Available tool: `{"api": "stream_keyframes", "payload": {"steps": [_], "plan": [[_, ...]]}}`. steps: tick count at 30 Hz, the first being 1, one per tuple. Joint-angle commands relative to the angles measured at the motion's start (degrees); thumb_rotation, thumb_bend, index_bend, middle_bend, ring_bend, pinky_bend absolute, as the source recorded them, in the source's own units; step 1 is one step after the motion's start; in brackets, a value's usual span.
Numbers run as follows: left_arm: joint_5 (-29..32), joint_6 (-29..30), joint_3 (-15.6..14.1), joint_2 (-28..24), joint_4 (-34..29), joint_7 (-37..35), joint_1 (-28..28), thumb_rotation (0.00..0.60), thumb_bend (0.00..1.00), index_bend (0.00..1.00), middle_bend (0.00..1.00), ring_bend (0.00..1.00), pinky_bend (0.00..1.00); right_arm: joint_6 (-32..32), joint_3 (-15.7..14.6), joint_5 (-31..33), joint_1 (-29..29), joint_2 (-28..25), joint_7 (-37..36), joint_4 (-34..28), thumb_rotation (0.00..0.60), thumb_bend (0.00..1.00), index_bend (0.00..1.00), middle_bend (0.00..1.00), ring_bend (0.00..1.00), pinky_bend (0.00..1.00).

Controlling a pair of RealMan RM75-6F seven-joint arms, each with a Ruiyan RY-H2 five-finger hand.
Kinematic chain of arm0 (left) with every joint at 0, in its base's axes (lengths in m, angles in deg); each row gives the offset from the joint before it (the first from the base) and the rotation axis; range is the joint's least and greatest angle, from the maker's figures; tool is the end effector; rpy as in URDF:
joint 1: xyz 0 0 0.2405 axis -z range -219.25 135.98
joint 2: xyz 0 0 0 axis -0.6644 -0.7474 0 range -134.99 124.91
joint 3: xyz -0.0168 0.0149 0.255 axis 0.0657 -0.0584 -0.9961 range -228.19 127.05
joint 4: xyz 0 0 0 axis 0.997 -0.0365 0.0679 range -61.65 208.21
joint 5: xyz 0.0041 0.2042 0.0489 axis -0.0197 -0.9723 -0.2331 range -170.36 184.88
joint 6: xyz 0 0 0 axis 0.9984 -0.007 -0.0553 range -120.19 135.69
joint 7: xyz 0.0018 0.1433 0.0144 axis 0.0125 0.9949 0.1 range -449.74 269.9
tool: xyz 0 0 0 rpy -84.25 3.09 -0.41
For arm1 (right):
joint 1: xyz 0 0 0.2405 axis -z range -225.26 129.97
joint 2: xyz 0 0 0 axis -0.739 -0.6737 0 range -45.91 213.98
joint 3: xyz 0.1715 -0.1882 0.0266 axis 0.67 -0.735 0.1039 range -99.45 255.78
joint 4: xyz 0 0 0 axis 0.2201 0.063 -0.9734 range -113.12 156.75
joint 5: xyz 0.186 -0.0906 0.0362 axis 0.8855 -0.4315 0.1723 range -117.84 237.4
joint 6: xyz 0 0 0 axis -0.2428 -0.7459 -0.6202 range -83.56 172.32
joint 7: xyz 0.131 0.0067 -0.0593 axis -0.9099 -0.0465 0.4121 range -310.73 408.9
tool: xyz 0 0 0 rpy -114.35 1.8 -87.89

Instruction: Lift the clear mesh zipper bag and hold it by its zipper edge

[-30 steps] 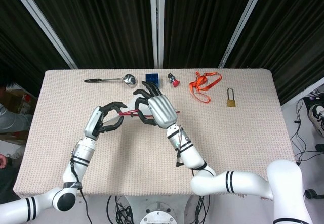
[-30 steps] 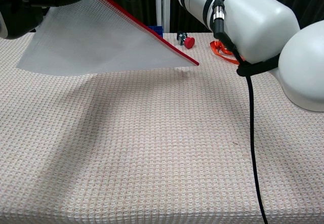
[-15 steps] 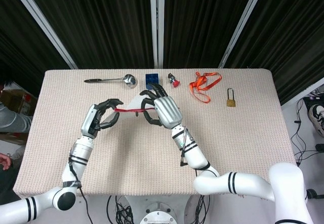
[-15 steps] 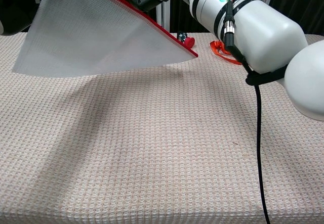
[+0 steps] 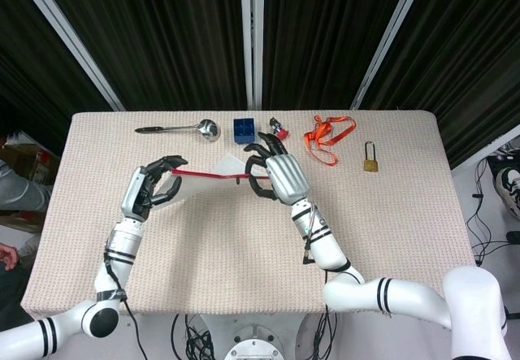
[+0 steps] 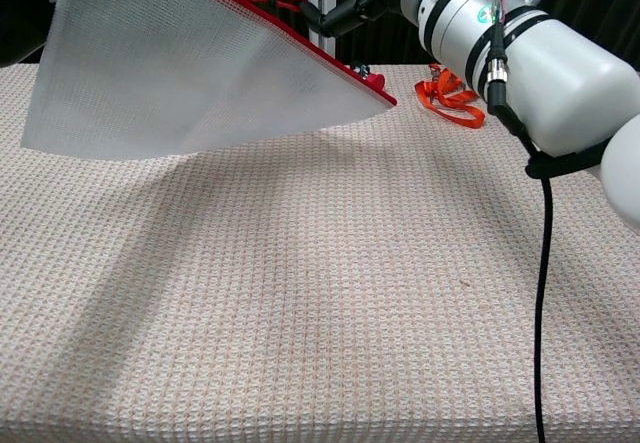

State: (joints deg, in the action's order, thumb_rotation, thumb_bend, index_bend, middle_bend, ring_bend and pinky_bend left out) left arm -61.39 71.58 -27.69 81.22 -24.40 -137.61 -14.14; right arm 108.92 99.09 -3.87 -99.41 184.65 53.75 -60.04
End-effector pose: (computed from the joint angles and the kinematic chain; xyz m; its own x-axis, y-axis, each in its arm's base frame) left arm -0.1466 0.3228 0.0496 -0.8294 0.2235 0.5121 0.5215 -0.0194 0.8530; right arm -0.0321 -0.3672 -0.0230 -0.0530 -0.1777 0.9826 -0.9036 -0.4104 -0.1230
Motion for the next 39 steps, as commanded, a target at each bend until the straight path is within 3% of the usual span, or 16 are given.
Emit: {"api": "stream_keyframes", "payload": {"steps": [1,18,35,37,39], "plan": [[-0.02,0.49,0.18,0.36,0.74,-0.61,-0.2,0.6,0.54,0.7,0.36,0.21,0.21,-0.22,-0.64,-0.18,0.87,-0.71,-0.25,0.37,0.6,0.63,0.81,0.23,0.0,0.0],[-0.21,2.12,-0.31,3.72,9.75,-4.19,-1.23,0.6,0.56,0.7,0.37,0.21,0.21,2.46,-4.81,-2.13,10.21,-8.08,-3.44,1.24,0.6,0.63,0.82,0.24,0.0,0.0],[-1.25,2.29,-0.01,5.85,13.58,-5.3,-0.68,0.6,0.56,0.7,0.37,0.21,0.21,2.27,-4.48,-3.8,13.03,-9.6,-5.95,2.77,0.6,0.63,0.82,0.24,0.0,0.0],[-1.96,2.36,-0.39,5.81,14.04,-5.25,-0.67,0.6,0.54,0.68,0.36,0.2,0.2,1.97,-4.78,-4.16,13.23,-9.63,-6.25,2.8,0.6,0.63,0.82,0.24,0.0,0.0],[-4.02,2.56,-1.71,5.36,15.04,-4.36,-0.65,0.574,0.46,0.58,0.34,0.19,0.2,1.74,-5.9,-5.27,13.67,-9.79,-6.37,3.08,0.6,0.63,0.82,0.24,0.0,0.0]]}}
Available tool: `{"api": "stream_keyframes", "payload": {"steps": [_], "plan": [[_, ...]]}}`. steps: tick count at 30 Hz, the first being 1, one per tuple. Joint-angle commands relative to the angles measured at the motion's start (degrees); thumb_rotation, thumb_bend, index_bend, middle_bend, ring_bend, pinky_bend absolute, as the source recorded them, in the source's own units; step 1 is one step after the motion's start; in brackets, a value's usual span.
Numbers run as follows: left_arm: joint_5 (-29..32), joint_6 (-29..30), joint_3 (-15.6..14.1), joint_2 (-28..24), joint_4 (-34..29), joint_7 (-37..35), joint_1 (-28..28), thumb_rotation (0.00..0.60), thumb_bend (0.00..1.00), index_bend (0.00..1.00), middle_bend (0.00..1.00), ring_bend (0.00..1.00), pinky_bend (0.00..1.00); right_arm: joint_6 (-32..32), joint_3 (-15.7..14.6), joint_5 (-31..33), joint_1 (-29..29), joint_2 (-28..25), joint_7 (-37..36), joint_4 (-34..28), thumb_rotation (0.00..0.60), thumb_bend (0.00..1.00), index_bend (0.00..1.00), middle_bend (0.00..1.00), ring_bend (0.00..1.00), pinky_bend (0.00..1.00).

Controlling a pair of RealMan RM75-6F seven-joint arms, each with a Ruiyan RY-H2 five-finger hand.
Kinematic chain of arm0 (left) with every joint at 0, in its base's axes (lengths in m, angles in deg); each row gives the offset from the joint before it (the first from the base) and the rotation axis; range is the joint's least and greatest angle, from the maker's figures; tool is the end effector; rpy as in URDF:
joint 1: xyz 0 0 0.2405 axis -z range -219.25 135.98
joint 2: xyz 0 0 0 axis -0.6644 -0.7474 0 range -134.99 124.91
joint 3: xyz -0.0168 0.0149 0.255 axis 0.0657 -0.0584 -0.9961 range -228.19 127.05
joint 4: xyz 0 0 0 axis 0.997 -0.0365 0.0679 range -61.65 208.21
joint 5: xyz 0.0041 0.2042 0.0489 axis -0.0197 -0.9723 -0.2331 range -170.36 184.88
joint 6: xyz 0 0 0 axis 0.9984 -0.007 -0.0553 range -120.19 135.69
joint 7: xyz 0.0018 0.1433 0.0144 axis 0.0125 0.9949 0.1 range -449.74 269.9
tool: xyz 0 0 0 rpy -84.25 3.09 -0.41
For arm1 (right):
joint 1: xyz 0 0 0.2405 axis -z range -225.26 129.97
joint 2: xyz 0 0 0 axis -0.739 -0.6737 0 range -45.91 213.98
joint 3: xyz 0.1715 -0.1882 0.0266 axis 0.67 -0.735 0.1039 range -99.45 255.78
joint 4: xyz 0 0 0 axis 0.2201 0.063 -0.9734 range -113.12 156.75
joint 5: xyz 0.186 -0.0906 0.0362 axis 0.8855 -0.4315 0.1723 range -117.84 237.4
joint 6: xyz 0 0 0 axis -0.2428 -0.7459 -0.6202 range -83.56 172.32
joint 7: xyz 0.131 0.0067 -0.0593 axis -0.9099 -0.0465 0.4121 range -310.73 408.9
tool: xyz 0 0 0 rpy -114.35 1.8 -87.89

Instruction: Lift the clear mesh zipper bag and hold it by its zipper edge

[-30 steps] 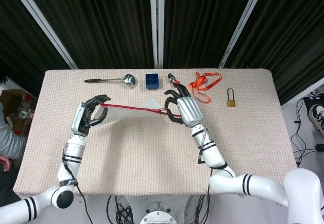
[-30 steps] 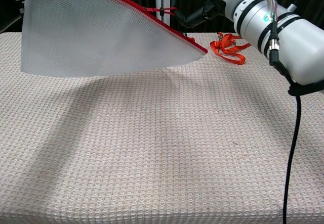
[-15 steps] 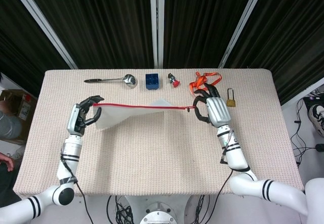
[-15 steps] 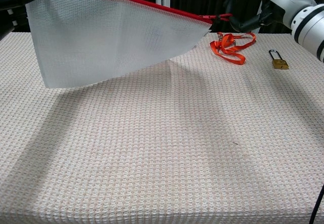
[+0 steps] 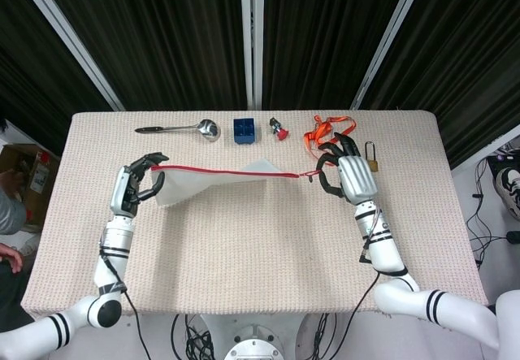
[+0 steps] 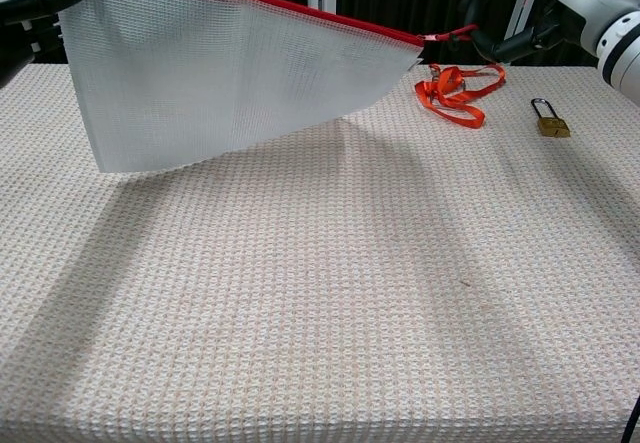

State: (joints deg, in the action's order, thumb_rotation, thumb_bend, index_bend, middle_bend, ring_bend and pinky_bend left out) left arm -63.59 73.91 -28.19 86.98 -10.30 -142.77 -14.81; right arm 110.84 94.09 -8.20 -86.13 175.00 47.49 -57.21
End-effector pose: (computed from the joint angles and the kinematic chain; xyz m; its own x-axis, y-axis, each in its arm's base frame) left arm -0.1903 0.3368 0.0344 -0.8247 0.1112 0.5545 0.5531 -0.0460 0.8318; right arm -0.1589 -0.3655 0.0246 0.0447 -0.0794 0.9958 -0.9693 -0.2449 0.0240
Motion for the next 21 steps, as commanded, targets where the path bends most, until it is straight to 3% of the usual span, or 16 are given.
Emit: {"api": "stream_keyframes", "payload": {"steps": [1,4,6,10,13,15,17,18,20,21], "plan": [[-3.41,0.86,-2.04,-0.68,1.55,1.64,-0.01,0.528,0.41,0.52,0.33,0.19,0.2,0.03,-1.6,-1.87,0.71,-0.16,-0.16,0.64,0.6,0.63,0.82,0.24,0.0,0.0],[-8.52,3.31,-4.71,-1.97,2.39,3.72,-0.43,0.365,0.33,0.4,0.31,0.17,0.19,0.66,-3.1,-3.55,1.66,0.13,-0.5,1.66,0.6,0.63,0.82,0.24,0.0,0.0],[-11.6,4.35,-6.59,-3.58,1.72,3.87,-0.87,0.291,0.31,0.36,0.29,0.16,0.18,0.52,-4.05,-4.1,2.19,0.19,-0.28,2.3,0.6,0.63,0.82,0.24,0.0,0.0],[-16.97,6.86,-10.1,-7.6,-0.87,4.66,-2.04,0.248,0.28,0.32,0.28,0.16,0.18,-0.68,-6.3,-4.58,3.39,0.37,0.66,3.78,0.6,0.62,0.8,0.23,0.0,0.0],[-17.94,8.45,-11.32,-9.01,-2.27,7.89,-2.9,0.246,0.25,0.32,0.28,0.16,0.18,-2.57,-7.38,-3.79,4.16,0.02,0.85,4.11,0.6,0.54,0.73,0.2,0.0,0.0],[-17.12,8.34,-11.59,-9.5,-2.8,10.74,-3.17,0.247,0.23,0.32,0.28,0.16,0.18,-4.65,-7.88,-2.51,4.33,-0.83,1.88,3.61,0.6,0.41,0.59,0.16,0.0,0.0],[-15.32,7.94,-11.38,-9.46,-2.49,15.2,-3.25,0.256,0.21,0.32,0.28,0.16,0.18,-7.86,-8.24,-0.24,4.24,-2.63,3.61,1.85,0.6,0.24,0.27,0.09,0.0,0.0],[-14.34,7.62,-11.26,-9.38,-2.21,17.36,-3.25,0.269,0.21,0.32,0.28,0.16,0.18,-9.19,-8.26,0.95,4.16,-3.58,4.4,0.76,0.6,0.2,0.2,0.07,0.0,0.0],[-11.9,6.72,-11.05,-9.36,-1.54,22.54,-3.29,0.335,0.2,0.32,0.28,0.16,0.18,-11.53,-8.08,3.36,4.04,-6.03,5.79,-2.09,0.6,0.07,0.01,0.01,0.0,0.0],[-10.57,5.9,-11.18,-9.77,-1.25,25.83,-3.31,0.381,0.2,0.32,0.28,0.16,0.18,-12.34,-8.0,4.37,4.08,-7.58,6.43,-3.72,0.6,0.04,0.0,0.0,0.0,0.0]]}}
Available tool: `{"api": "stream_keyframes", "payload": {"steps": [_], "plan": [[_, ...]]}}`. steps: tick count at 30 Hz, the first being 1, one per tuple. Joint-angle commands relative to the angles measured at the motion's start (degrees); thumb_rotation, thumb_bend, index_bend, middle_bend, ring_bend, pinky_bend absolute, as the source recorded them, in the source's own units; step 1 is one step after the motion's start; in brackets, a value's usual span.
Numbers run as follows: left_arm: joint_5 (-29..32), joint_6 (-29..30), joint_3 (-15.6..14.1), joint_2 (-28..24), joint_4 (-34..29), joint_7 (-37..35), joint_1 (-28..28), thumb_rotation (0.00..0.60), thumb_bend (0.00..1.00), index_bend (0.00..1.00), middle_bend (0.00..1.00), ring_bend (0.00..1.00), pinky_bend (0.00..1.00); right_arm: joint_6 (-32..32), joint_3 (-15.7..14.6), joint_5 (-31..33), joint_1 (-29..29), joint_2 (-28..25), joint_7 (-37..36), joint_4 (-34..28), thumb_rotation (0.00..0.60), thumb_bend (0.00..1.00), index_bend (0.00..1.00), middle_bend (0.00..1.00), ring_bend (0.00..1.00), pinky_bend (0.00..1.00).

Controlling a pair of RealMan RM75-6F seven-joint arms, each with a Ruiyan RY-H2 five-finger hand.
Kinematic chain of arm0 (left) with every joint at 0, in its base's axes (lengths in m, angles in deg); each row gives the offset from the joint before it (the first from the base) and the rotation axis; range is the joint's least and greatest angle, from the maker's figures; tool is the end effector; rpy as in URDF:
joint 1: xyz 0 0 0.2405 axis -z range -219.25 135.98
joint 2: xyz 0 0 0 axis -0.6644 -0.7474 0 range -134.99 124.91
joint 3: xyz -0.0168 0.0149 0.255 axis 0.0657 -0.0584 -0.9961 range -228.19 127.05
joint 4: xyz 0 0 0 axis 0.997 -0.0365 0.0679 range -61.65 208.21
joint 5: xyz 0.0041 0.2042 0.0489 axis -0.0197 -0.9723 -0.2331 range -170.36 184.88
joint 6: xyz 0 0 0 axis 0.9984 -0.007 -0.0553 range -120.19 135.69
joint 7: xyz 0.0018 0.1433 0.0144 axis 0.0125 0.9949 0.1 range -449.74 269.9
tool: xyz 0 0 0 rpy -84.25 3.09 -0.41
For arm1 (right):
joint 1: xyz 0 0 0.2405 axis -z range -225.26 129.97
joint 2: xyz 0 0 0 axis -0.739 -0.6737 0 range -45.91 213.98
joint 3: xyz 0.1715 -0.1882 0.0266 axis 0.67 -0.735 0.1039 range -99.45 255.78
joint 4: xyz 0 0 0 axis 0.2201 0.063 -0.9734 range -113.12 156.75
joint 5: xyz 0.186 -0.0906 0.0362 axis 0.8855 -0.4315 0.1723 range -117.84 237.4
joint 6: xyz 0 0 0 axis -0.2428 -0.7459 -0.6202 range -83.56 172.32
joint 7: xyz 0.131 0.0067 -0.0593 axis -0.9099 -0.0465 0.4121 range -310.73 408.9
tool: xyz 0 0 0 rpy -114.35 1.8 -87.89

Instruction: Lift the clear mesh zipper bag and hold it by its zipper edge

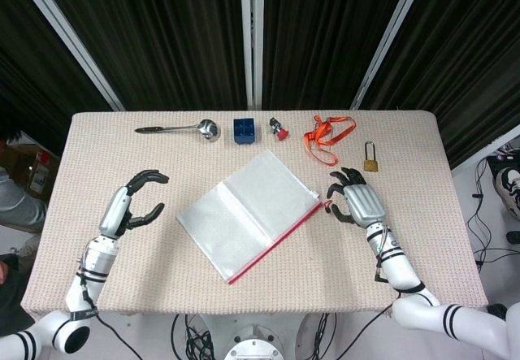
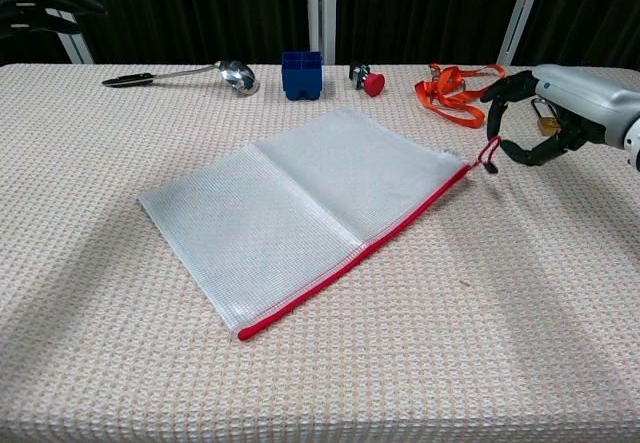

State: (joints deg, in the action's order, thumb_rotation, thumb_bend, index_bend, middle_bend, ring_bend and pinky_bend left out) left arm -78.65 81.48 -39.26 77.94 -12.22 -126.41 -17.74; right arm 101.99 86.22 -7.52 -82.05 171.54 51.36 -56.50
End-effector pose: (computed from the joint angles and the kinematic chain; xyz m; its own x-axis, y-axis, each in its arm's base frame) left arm -0.2087 0.2937 0.0601 -0.3952 0.1953 0.8976 0.8643 -0.2519 0.4354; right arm -0.2216 -0.3326 0.0031 0.2537 -0.2911 0.9224 -0.9613 -0.1818 0.2070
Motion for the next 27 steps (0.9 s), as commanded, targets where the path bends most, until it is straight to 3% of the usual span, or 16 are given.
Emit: {"api": "stream_keyframes", "payload": {"steps": [1,4,5,10,14,22,27], "plan": [[5.55,-2.34,-0.24,-1.22,0.75,11.99,-0.43,0.452,0.2,0.32,0.28,0.16,0.18,-3.78,-0.07,4.24,0.1,-5.32,3.01,-5.64,0.6,0.03,0.0,0.0,0.0,0.0],[9.28,-4.0,-0.85,-3.4,0.44,21.35,-0.94,0.593,0.2,0.32,0.27,0.16,0.18,-3.12,0.09,4.72,0.98,-9.5,3.81,-9.33,0.6,0.03,0.0,0.0,0.0,0.0],[10.32,-4.12,-1.0,-4.06,0.14,23.75,-1.23,0.6,0.2,0.32,0.27,0.16,0.18,-2.4,0.22,4.49,1.49,-10.73,3.55,-10.4,0.6,0.03,0.0,0.0,0.0,0.0],[12.43,-0.7,-1.97,-6.27,0.89,31.89,-3.94,0.6,0.2,0.32,0.26,0.16,0.18,5.84,0.68,-0.39,6.47,-16.82,-1.04,-15.42,0.6,0.12,0.01,0.09,0.0,0.03],[11.44,2.7,-3.65,-8.2,2.07,34.24,-6.74,0.6,0.21,0.32,0.26,0.16,0.18,13.8,-0.35,-4.37,11.59,-20.57,-2.91,-17.22,0.6,0.21,0.1,0.18,0.03,0.11],[8.78,10.45,-7.28,-13.47,-1.7,35.4,-13.86,0.6,0.21,0.32,0.24,0.16,0.18,25.71,-4.79,-10.64,21.76,-25.9,-5.67,-21.14,0.6,0.21,0.11,0.16,0.02,0.1],[6.48,14.43,-9.6,-14.38,-4.87,36.27,-17.52,0.6,0.2,0.32,0.24,0.16,0.18,29.84,-6.39,-13.11,25.81,-25.59,-8.29,-20.16,0.6,0.21,0.11,0.15,0.01,0.08]]}}
